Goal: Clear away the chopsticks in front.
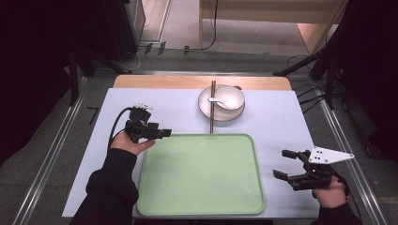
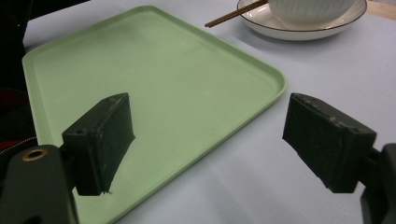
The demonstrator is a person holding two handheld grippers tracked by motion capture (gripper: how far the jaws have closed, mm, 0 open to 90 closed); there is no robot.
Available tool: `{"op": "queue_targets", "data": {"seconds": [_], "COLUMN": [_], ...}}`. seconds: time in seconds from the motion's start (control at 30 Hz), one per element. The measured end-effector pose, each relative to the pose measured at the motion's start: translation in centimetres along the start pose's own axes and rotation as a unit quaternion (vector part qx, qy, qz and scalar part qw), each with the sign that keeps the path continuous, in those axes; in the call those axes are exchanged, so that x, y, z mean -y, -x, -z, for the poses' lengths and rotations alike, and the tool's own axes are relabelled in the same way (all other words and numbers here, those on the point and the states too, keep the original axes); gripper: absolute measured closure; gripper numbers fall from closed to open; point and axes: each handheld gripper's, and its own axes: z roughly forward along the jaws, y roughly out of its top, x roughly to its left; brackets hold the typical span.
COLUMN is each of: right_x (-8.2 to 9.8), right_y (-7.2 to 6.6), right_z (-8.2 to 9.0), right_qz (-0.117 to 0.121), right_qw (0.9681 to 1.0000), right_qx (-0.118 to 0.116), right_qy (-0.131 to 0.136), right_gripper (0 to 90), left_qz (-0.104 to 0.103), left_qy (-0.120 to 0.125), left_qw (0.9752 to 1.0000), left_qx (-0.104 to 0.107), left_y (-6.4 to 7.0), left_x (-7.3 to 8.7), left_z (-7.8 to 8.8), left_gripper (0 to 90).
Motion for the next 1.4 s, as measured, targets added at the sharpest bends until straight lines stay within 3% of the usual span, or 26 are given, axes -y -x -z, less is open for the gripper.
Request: {"op": "queue_targets", "data": {"seconds": [0.1,0.37,0.47,0.57,0.73,1.2,1.27,1.3,1.4], "right_x": [0.0,0.0,-0.1,-0.1,-0.1,-0.1,-0.1,-0.1,-0.1], "right_y": [-0.1,-0.1,-0.1,-0.2,-0.1,-0.2,-0.2,-0.1,-0.1], "right_z": [-0.1,-0.2,-0.2,-0.3,-0.3,-0.1,-0.1,-0.1,-0.1], "right_qz": [0.004,0.002,0.005,0.009,0.007,0.007,0.008,0.008,0.008], "right_qw": [1.0,1.0,1.0,0.9999,0.9999,1.0,1.0,1.0,1.0], "right_qx": [-0.001,-0.001,0.001,0.002,0.005,0.006,0.005,0.005,0.005], "right_qy": [-0.006,-0.007,-0.007,-0.007,-0.007,-0.003,-0.002,-0.002,-0.002], "right_gripper": [16.6,16.6,16.6,16.6,16.6,16.6,16.6,16.6,16.6], "left_qz": [-0.013,-0.019,-0.02,-0.035,-0.039,-0.019,-0.011,0.008,0.015], "left_qy": [0.016,0.011,0.006,-0.01,-0.005,-0.035,-0.032,-0.024,-0.04], "left_qw": [0.9998,0.9997,0.9997,0.9993,0.9992,0.9991,0.9993,0.9996,0.999], "left_qx": [0.003,0.01,0.009,-0.011,-0.01,-0.013,-0.017,-0.01,-0.015], "left_y": [0.5,1.3,1.5,2.2,2.8,4.4,4.5,4.5,4.5], "left_x": [-0.8,-2.8,-3.7,-4.9,-6.3,-9.1,-9.5,-9.8,-10.1], "left_z": [-0.2,-1.4,-2.3,-3.6,-5.3,-10.4,-11.0,-11.7,-12.6], "left_gripper": [34.0,34.4,34.5,34.7,35.1,41.4,43.8,47.3,51.6]}}
